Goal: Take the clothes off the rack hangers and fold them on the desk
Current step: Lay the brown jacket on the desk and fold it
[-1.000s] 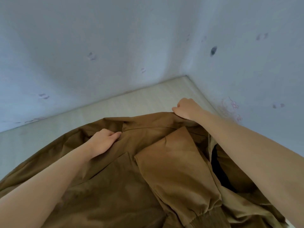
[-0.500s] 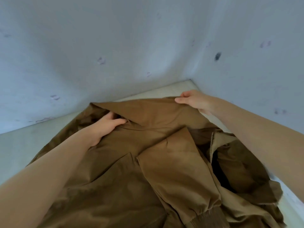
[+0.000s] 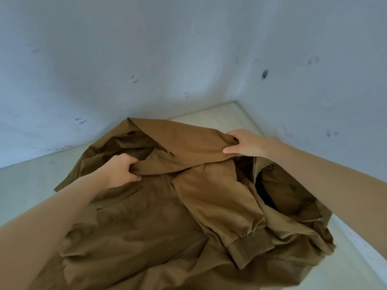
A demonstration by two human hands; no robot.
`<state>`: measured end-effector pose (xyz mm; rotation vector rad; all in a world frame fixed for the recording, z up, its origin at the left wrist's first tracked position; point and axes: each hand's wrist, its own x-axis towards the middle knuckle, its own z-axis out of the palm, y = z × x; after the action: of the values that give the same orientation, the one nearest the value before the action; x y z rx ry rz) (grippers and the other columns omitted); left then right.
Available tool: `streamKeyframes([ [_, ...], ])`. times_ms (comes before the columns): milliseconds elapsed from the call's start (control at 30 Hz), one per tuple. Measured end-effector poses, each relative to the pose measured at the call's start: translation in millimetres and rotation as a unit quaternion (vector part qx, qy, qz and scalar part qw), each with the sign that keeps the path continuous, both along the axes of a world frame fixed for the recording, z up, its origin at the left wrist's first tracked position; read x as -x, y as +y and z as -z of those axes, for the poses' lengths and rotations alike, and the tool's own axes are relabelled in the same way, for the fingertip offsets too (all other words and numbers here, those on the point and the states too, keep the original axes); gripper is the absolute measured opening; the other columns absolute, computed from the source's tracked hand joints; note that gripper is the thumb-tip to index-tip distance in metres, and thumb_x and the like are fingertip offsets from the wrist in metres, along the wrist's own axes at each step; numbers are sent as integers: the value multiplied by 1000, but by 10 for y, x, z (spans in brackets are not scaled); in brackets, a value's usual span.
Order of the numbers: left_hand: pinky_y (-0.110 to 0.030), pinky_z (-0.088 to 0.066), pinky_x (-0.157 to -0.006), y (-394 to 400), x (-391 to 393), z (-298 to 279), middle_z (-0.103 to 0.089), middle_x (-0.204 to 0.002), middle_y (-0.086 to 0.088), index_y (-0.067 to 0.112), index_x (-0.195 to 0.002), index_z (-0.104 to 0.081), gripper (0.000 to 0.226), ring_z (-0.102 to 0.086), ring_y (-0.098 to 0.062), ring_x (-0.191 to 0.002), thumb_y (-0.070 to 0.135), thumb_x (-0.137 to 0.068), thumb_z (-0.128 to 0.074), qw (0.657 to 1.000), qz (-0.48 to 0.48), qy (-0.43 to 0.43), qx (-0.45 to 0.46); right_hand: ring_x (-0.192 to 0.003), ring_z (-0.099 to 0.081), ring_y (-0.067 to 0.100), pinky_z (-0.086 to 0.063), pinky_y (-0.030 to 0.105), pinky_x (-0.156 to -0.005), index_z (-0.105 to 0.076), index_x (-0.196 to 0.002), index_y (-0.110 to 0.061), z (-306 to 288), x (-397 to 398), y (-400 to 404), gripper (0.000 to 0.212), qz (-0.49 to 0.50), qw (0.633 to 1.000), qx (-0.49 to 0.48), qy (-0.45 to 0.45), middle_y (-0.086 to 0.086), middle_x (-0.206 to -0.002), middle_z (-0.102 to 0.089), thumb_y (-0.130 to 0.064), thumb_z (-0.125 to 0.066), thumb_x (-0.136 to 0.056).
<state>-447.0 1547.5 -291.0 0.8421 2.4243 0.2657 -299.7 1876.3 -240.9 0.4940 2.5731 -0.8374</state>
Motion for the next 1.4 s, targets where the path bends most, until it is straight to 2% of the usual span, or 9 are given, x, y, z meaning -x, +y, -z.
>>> streamKeyframes([
  [100,-33,-50,-92,-82,-133,-119,-67,-113,0,21,-124,-60,32,-62,-20,-97,26,-93,-63,996,2,85,-34,-74,-56,17,-40,23,-64,-61,-79,-9,-146,-30,-56,23,35,997,-11,61,1,-78,-59,-26,-59,-94],
  [267,-31,-49,-80,-209,-483,-340,-67,-110,3,30,-133,-50,37,-62,-21,-96,30,-96,-52,976,62,189,-89,-80,-63,20,-46,29,-75,-70,-91,-4,-445,-334,-107,17,85,989,26,116,9,-84,-68,-20,-65,-91],
  [600,-18,-48,-80,-403,-1624,-332,-58,-131,7,39,-153,-4,69,-60,-8,-95,40,-99,-46,969,214,124,24,-54,-40,12,-29,24,-55,-40,-63,-13,-136,-1476,-186,39,-2,995,-98,-26,0,-60,-41,-27,-64,-90],
  [767,-29,-56,-83,-506,-2027,82,-49,-140,5,54,-144,18,79,-64,-16,-100,37,-99,-45,969,223,46,95,-62,-50,12,-33,23,-58,-45,-64,-16,327,-1754,-133,35,-3,986,-153,-62,-1,-67,-51,-26,-57,-95],
  [900,-28,-53,-87,-646,-2176,208,-44,-142,1,48,-149,8,68,-61,-18,-107,33,-103,-38,974,178,70,122,-79,-61,27,-44,27,-65,-59,-82,-9,488,-1799,-237,20,-8,989,-121,-87,7,-82,-62,-25,-55,-93],
  [1067,-27,-45,-102,-863,-2236,180,-46,-141,7,37,-153,-17,54,-50,-13,-124,31,-104,-39,976,154,116,103,-127,-48,30,-38,41,-106,-40,-143,-15,260,-1760,-393,70,68,994,-34,-84,6,-141,-48,-59,-51,-90],
  [1167,-26,-41,-104,-1001,-2249,133,-48,-140,9,32,-147,-32,46,-49,-11,-125,35,-102,-42,983,115,131,56,-124,-50,27,-40,35,-102,-51,-134,-15,131,-1826,-381,50,71,997,-29,-13,4,-134,-54,-47,-47,-97],
  [1300,-20,-47,-91,-1237,-2238,187,-55,-126,8,28,-127,-41,42,-54,-6,-104,54,-95,-46,994,76,67,49,-71,-55,12,-37,20,-64,-52,-71,-20,188,-2071,-360,30,6,993,-97,-73,-3,-78,-55,-37,-52,-97],
  [1400,-24,-44,-98,-1264,-2229,236,-52,-129,4,22,-131,-46,63,-52,-11,-112,69,-90,-35,989,62,-28,134,-85,-53,11,-42,22,-80,-62,-84,-16,410,-2164,-452,25,-97,972,-188,-106,-3,-102,-52,-34,-52,-97],
])
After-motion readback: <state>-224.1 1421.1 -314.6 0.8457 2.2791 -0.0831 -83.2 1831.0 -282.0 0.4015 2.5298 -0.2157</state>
